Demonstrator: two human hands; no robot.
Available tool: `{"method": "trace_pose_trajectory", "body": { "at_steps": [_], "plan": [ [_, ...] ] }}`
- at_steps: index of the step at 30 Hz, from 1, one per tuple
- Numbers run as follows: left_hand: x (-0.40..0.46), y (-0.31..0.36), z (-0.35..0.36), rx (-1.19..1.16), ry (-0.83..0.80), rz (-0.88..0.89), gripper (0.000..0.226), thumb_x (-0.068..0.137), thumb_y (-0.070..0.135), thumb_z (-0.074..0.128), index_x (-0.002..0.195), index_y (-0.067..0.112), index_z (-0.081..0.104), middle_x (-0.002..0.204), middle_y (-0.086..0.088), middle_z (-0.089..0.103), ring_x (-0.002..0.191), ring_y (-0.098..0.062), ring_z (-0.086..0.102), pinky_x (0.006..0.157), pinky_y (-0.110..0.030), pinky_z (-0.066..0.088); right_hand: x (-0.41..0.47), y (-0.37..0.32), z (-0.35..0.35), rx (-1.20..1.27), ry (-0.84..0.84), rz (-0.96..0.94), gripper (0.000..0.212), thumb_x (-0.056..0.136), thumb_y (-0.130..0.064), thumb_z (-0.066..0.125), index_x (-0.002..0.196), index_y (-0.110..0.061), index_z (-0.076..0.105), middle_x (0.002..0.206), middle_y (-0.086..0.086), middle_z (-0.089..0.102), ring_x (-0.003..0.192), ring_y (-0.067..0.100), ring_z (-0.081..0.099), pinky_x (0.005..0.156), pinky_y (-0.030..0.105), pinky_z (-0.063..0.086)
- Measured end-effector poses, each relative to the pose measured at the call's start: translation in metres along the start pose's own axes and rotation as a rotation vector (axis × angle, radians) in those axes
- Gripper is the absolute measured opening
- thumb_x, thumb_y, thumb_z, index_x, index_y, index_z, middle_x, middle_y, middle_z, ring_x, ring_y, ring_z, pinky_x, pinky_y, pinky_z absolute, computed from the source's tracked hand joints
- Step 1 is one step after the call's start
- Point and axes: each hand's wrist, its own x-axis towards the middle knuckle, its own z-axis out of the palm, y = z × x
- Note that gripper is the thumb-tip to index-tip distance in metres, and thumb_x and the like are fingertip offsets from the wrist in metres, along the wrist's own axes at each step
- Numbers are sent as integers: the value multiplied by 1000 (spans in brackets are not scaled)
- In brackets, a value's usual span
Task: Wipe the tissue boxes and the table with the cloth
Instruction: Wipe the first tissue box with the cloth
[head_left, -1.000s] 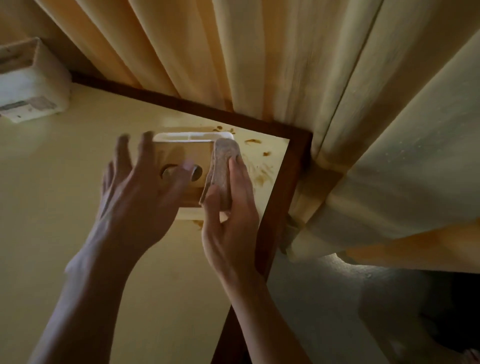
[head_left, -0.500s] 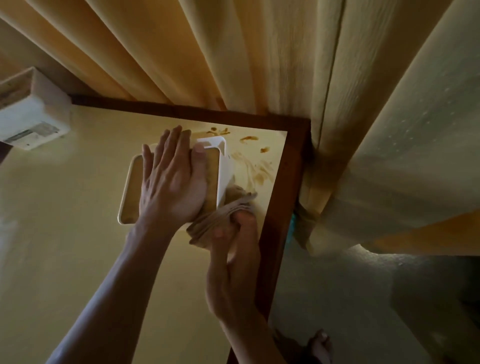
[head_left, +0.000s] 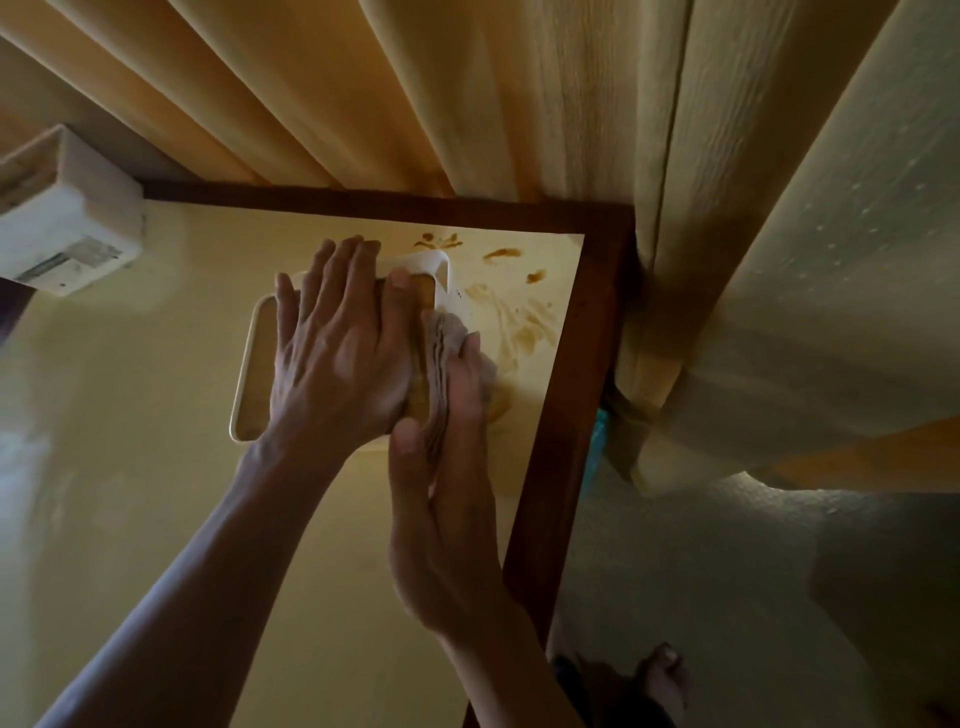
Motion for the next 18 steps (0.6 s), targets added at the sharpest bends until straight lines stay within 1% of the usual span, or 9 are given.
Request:
{"method": "trace_pose_trajectory", "body": {
  "at_steps": [2, 4, 8, 10, 13, 14, 16, 17, 18],
  "plan": [
    [-1, -8, 3, 154, -30, 81, 66, 106, 53, 12, 156, 14, 29, 167, -6, 19, 156, -23, 5, 124, -59, 4, 2, -2, -2, 62, -15, 10, 54, 109, -24, 35, 159, -28, 17, 171, -10, 9, 159, 19, 4, 125, 56, 20],
    [-1, -11, 5, 230, -53, 112, 68, 105, 55, 12, 155, 12, 32, 167, -7, 17, 157, -24, 1, 124, -60, 5, 9, -4, -7, 133, -44, 53, 52, 109, -21, 31, 159, -31, 16, 170, -15, 11, 158, 11, 4, 127, 53, 16],
    [-1, -5, 1, 122, -61, 88, 78, 101, 59, 1, 159, 11, 23, 169, -7, 12, 156, -20, -9, 124, -58, -1, 37, -1, -14, 194, -148, 195, 54, 109, -34, 18, 162, -32, 9, 170, -17, 8, 155, -2, 2, 129, 45, 9],
    [0, -2, 1, 89, -74, 82, 77, 100, 59, 1, 161, 14, 17, 170, -4, 6, 156, -18, -13, 124, -57, -5, 59, 7, -15, 191, -192, 203, 55, 109, -36, 15, 164, -29, 7, 171, -15, 6, 156, -1, 1, 129, 47, 6],
    [3, 4, 0, -28, -75, -1, 78, 97, 60, 2, 162, 17, 8, 170, 2, -1, 154, -10, -16, 124, -48, -12, 93, 15, -15, 202, -270, 153, 53, 111, -36, 13, 164, -29, 10, 171, -11, 10, 157, 3, 2, 129, 48, 5],
    [3, 5, -1, -36, -72, -11, 78, 98, 60, 3, 162, 16, 6, 170, 3, -2, 153, -8, -17, 124, -47, -13, 104, 16, -16, 208, -288, 176, 54, 111, -38, 13, 164, -29, 14, 171, -11, 15, 156, 0, 7, 129, 43, 7],
    [3, 6, -1, -23, -74, -13, 76, 99, 58, 4, 162, 15, 3, 170, 3, -5, 153, -8, -19, 124, -46, -13, 119, 15, -17, 207, -296, 235, 54, 111, -39, 16, 164, -26, 19, 169, -12, 20, 148, -13, 15, 124, 23, 12],
    [3, 4, -1, -25, -78, -13, 75, 99, 57, 5, 162, 15, 2, 170, 3, -6, 153, -8, -19, 124, -47, -13, 123, 13, -17, 199, -300, 265, 55, 111, -41, 16, 163, -26, 20, 169, -12, 19, 146, -16, 16, 123, 19, 13],
    [3, 4, -1, -29, -81, -18, 75, 100, 57, 5, 162, 15, 1, 170, 3, -6, 153, -8, -19, 124, -47, -13, 123, 13, -17, 176, -307, 283, 57, 109, -44, 16, 163, -28, 20, 170, -12, 16, 148, -14, 13, 124, 22, 11]
  ]
}}
